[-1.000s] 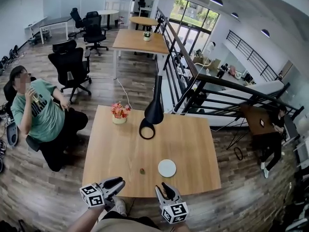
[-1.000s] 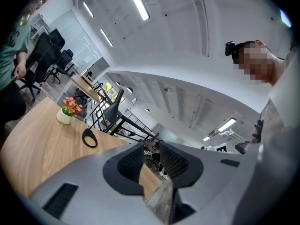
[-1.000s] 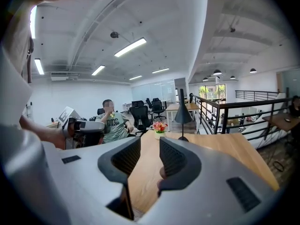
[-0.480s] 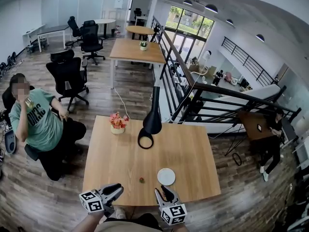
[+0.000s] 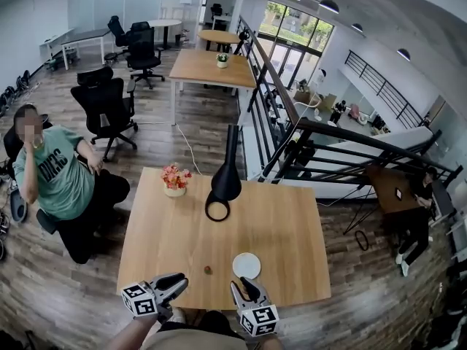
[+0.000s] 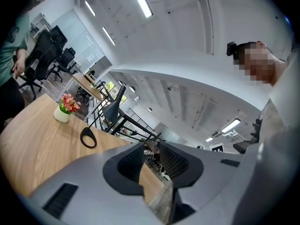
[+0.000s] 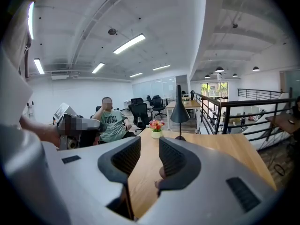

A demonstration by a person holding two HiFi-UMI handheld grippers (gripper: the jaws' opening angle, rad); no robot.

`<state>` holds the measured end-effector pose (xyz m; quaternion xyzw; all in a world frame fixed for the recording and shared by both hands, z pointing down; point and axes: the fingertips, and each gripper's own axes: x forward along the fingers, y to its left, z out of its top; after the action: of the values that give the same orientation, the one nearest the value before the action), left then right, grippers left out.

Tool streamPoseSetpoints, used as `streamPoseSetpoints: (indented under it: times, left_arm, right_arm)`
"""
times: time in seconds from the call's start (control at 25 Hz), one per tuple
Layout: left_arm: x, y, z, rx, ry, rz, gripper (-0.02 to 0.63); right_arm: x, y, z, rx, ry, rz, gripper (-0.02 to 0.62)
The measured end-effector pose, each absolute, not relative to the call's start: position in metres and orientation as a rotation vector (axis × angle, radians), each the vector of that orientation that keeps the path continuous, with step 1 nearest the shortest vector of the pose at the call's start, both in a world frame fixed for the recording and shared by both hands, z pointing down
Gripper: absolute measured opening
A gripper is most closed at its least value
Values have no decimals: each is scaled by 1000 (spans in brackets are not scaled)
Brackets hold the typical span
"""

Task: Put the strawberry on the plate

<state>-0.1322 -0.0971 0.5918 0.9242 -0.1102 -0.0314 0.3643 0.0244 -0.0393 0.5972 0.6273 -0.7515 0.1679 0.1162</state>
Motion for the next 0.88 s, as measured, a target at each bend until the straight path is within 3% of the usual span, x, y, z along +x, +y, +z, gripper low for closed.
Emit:
streamPoseSetpoints:
  times: [0.44, 0.8, 0.88]
  left_arm:
    - [-70, -109, 586, 2412, -411, -20, 92]
    - [-72, -107, 613, 2391, -640, 119, 91]
    - [-77, -109, 618, 2384, -700, 140, 13]
  right_arm:
    - [56, -84, 656, 1525, -2228, 424, 123]
    - [53, -98, 739, 1215, -2199, 440, 123]
    - [49, -101, 752, 1161, -2205, 447, 123]
